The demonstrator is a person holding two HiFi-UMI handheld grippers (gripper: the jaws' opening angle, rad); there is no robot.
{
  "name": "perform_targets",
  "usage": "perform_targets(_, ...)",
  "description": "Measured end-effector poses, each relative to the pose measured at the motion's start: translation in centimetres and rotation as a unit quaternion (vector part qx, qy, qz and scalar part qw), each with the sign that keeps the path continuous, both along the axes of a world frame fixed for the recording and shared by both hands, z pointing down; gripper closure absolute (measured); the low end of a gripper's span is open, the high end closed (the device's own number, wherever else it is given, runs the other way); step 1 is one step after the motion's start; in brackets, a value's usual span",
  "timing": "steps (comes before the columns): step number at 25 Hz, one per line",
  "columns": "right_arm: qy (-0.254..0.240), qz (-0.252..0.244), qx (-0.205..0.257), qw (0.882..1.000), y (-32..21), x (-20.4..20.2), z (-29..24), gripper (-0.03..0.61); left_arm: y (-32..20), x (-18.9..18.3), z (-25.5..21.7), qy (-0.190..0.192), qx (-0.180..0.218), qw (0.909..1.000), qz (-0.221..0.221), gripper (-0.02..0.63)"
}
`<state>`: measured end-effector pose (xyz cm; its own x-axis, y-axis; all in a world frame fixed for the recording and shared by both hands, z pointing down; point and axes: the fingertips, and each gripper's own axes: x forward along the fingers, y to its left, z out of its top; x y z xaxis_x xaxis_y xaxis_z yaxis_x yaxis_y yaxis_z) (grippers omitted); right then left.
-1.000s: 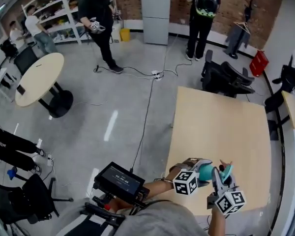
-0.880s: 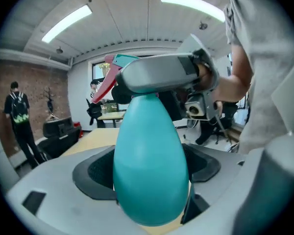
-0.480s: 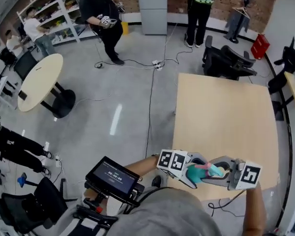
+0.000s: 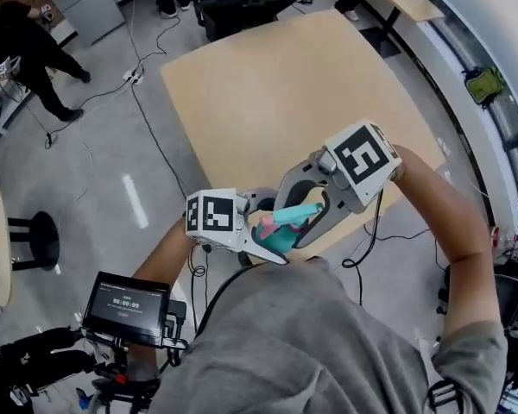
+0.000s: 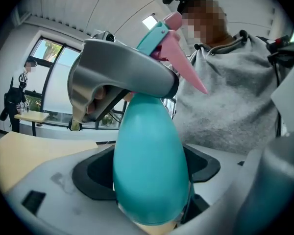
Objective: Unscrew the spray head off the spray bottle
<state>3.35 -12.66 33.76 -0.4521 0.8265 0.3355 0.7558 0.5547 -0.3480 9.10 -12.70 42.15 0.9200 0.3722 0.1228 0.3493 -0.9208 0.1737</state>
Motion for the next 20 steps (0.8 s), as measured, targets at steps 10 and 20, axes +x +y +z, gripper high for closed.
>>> perform_targets(10, -0.041, 0.128, 0.053, 0.990, -2.8, -0.2, -0.1, 0.437, -2.0, 0.7, 3.7, 0.014, 0.013, 0.9957, -0.090, 0.215)
perform_targets(20, -0.037, 0.352, 0.105, 0.929, -11.6, 2.0, -2.1, 0.437, -9.2, -0.5, 7.9, 0.039, -0.022, 0.9556, -0.291, 0.215)
